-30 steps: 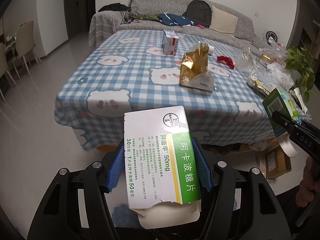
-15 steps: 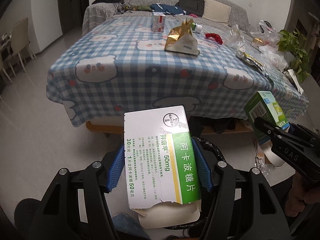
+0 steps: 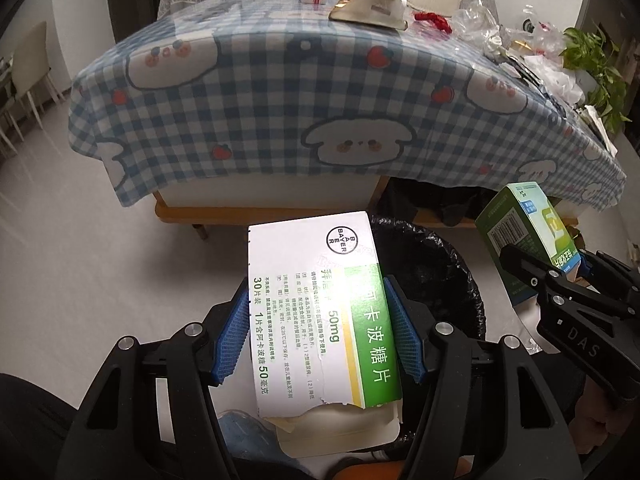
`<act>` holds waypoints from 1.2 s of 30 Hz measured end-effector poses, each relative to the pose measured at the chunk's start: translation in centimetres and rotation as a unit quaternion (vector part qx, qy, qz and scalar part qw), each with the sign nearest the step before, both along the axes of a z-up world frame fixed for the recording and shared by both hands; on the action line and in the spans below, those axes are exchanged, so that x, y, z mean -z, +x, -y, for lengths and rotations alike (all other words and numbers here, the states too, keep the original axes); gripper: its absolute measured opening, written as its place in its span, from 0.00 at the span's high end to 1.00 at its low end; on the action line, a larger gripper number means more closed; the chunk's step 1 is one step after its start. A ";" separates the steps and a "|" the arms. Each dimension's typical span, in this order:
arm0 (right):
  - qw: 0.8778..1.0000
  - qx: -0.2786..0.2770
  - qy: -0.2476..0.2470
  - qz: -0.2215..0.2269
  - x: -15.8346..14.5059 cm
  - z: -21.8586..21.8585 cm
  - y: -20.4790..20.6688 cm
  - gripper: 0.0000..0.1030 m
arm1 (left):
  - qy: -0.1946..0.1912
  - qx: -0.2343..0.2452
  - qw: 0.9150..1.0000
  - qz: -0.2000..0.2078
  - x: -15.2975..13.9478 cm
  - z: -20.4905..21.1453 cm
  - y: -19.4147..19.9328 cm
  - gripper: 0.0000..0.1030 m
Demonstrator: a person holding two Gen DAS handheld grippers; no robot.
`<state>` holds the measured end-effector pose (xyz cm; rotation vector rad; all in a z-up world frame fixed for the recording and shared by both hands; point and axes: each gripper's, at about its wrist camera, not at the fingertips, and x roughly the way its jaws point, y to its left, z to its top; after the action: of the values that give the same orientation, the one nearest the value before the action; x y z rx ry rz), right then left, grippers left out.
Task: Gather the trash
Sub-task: 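Lift both boxes and carry them over the black trash bin, then open the left tool over the bin while the right tool releases its box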
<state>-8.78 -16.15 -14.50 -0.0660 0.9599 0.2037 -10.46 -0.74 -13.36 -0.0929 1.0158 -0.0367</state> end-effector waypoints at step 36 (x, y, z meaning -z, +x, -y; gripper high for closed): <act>0.999 0.031 0.001 -0.034 5.1 1.3 -0.1 0.55 | 0.015 0.036 0.999 0.005 5.1 3.2 0.5 0.08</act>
<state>-8.83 -17.49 -19.58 -0.0275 1.0285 0.1495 -9.92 -3.92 -18.43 -0.0293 1.0096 -0.0872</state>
